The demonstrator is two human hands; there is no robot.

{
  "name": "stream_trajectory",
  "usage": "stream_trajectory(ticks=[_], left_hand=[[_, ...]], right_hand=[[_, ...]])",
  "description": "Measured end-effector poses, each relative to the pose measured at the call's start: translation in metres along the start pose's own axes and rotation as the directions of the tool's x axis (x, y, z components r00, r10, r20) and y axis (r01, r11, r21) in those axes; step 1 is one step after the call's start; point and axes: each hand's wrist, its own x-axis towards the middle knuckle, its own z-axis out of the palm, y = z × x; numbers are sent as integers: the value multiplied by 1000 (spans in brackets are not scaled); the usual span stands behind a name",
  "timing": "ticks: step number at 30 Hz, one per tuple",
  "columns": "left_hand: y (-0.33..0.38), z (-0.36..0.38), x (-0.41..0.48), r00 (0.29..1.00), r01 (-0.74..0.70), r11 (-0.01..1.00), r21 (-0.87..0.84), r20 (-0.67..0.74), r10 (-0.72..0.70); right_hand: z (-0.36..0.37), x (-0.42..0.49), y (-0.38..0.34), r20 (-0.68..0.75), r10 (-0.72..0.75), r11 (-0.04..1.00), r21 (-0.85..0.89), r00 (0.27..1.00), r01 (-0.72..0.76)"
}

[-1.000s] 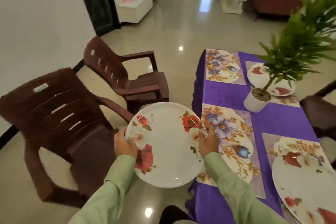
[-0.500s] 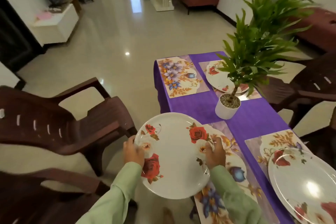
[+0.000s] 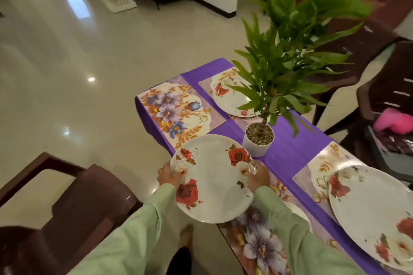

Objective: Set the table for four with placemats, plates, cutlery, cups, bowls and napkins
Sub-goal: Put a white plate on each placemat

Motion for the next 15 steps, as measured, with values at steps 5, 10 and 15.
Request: stream_trajectory(ticks=[5,10,15], left_hand=[[26,6,68,991,-57,970,237,135,26],[42,5,103,963,-158,928,338,262,68],[42,-3,116,950,-196,959,205,281,134]], right_hand=[[23,13,-28,-75,14,1000,-7,997,-14],[40,7,-56,-195,114,993,-4,974,-117],[53,7,-56,-340,276,948,-59,899,-313]])
